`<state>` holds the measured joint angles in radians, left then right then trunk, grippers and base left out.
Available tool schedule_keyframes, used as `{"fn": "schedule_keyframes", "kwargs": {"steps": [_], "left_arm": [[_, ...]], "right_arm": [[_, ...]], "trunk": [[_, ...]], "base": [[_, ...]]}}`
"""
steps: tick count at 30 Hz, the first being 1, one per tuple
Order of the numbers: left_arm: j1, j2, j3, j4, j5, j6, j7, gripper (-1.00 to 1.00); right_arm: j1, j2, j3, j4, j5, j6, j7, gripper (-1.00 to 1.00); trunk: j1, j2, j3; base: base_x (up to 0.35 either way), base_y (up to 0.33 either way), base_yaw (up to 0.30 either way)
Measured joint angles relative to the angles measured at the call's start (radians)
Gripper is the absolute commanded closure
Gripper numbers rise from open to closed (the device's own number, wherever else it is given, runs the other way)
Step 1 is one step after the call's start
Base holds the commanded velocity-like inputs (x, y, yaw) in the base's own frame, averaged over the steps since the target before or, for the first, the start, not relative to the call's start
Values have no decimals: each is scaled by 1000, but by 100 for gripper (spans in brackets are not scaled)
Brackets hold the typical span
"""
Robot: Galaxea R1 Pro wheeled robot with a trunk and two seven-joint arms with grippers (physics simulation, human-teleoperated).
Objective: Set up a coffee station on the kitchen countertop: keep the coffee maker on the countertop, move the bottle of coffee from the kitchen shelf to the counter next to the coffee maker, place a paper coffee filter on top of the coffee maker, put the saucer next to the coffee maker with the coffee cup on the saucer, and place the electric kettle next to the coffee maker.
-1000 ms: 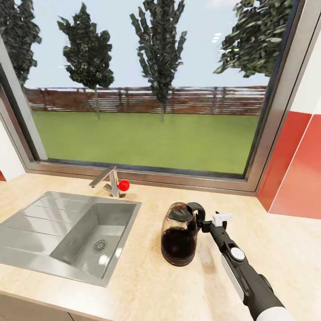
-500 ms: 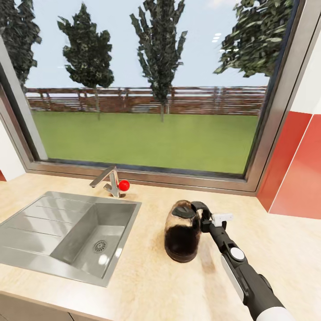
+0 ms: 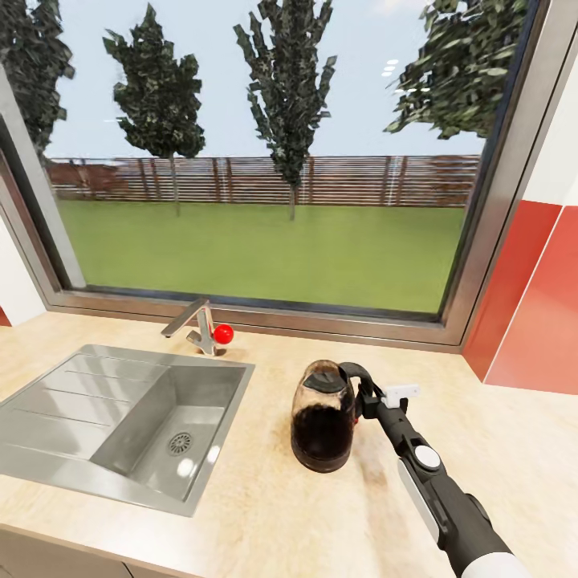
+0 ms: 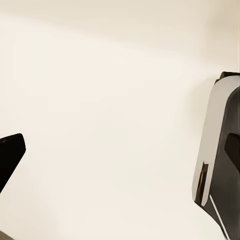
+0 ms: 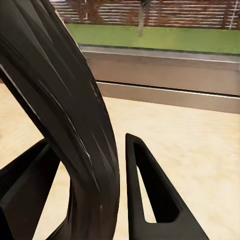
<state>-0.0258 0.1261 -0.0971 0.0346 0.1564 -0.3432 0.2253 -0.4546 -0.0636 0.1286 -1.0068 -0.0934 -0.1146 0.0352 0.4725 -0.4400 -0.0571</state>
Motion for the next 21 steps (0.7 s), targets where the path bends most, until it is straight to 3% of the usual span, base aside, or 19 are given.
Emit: {"fn": "schedule_keyframes", "kwargs": {"steps": [8,13,15,18,20,21], "left_arm": [[0,0,1,0,0,-2,-2,-100],[0,2,-6,0,-1,-1,-8,-100],[-1,6,-10,-1,-11,-1,-14,-100],[0,5,-12,-1,-14,-3,-17,-100],[0,3,-14,-1,-14,-5,-17,-100],[0,2,-15,-1,-14,-7,-17,-100]], "right_arm": [[0,0,0,-2,-2,0,3,100],[0,3,-1,-57,-2,7,29,100],[0,17,0,-65,-1,17,29,100],[-1,24,5,-111,-2,54,28,100],[-2,26,10,-188,-2,122,28,100],[-1,26,19,-254,-2,194,29,100]], "trunk": [[0,0,0],[0,0,0],[0,0,0],[0,0,0],[0,0,0],[0,1,0]], "base": [[0,0,0],[0,0,0],[0,0,0],[0,0,0],[0,0,0],[0,0,0]]}}
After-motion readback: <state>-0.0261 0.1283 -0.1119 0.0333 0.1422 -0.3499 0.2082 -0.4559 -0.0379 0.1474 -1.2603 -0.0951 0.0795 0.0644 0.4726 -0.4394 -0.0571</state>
